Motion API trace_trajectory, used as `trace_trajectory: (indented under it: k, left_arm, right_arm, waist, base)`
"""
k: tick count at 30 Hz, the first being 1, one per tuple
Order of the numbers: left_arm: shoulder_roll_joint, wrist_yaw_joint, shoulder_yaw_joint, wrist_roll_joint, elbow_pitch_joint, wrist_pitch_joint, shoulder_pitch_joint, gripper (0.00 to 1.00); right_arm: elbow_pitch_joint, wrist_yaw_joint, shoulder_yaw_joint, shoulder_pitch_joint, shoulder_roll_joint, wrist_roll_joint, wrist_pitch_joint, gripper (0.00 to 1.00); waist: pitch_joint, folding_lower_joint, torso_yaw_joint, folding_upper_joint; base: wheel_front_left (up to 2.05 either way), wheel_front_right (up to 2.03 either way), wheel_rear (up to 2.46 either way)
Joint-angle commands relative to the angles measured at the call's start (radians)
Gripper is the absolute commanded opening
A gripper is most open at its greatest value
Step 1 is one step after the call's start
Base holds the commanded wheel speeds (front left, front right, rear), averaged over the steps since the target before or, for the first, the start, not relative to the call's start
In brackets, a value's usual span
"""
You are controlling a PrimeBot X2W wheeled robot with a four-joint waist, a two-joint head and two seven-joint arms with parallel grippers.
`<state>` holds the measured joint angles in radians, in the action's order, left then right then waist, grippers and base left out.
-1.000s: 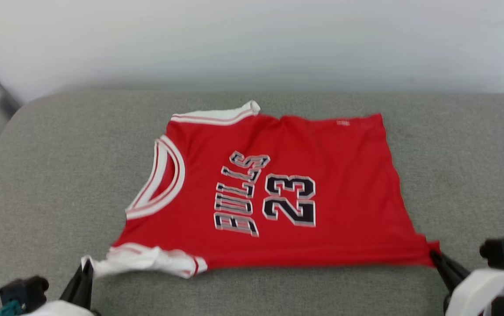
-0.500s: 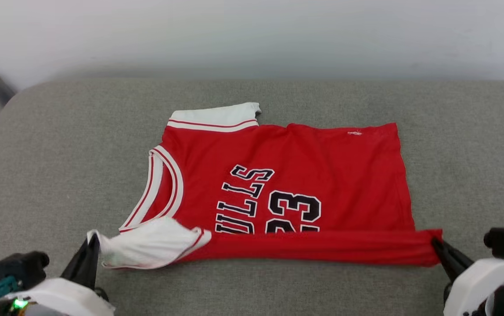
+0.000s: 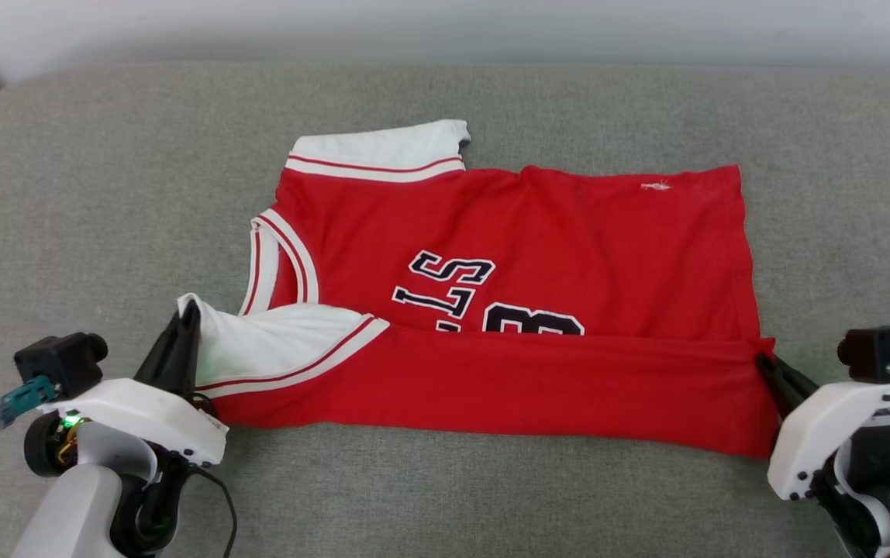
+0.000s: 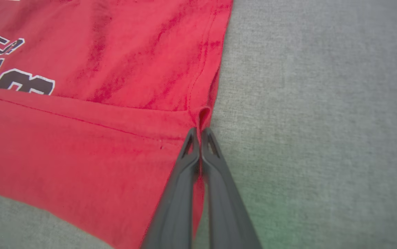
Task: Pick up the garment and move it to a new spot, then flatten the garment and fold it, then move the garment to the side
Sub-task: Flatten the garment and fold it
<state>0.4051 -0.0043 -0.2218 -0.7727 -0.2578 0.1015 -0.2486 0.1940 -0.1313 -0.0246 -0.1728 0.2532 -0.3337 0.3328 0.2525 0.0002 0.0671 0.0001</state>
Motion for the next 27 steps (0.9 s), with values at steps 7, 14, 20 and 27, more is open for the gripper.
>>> trace_trajectory:
  k: [7, 14, 20, 27]
  left_arm:
    - [-0.031, -0.067, -0.034, -0.039, -0.183, -0.028, -0.068, 0.00]
    - [-0.046, -0.106, -0.054, -0.082, -0.299, -0.038, -0.081, 1.00]
    - [0.000, -0.120, -0.048, -0.106, -0.303, -0.031, -0.057, 1.00]
    - [0.106, -0.124, -0.065, -0.124, -0.228, -0.140, -0.038, 1.00]
  right_arm:
    - [0.103, 0.001, -0.058, -0.060, 0.005, 0.010, -0.047, 0.35]
    - [0.146, 0.001, -0.092, -0.055, 0.015, -0.003, -0.149, 1.00]
    - [0.079, 0.001, -0.102, -0.031, 0.038, 0.015, -0.276, 1.00]
    - [-0.049, 0.001, -0.052, 0.041, 0.018, 0.061, -0.371, 1.00]
  waist:
    - [0.028, -0.0002, -0.016, -0.0001]
    - [-0.013, -0.0002, -0.017, -0.0001]
    - [-0.079, -0.0002, -0.024, -0.0001]
    - [-0.152, -0.0002, -0.037, -0.0001]
  base:
    - [0.00, 0.00, 0.00]
    - [0.00, 0.00, 0.00]
    - [0.00, 0.00, 0.00]
    - [0.00, 0.00, 0.00]
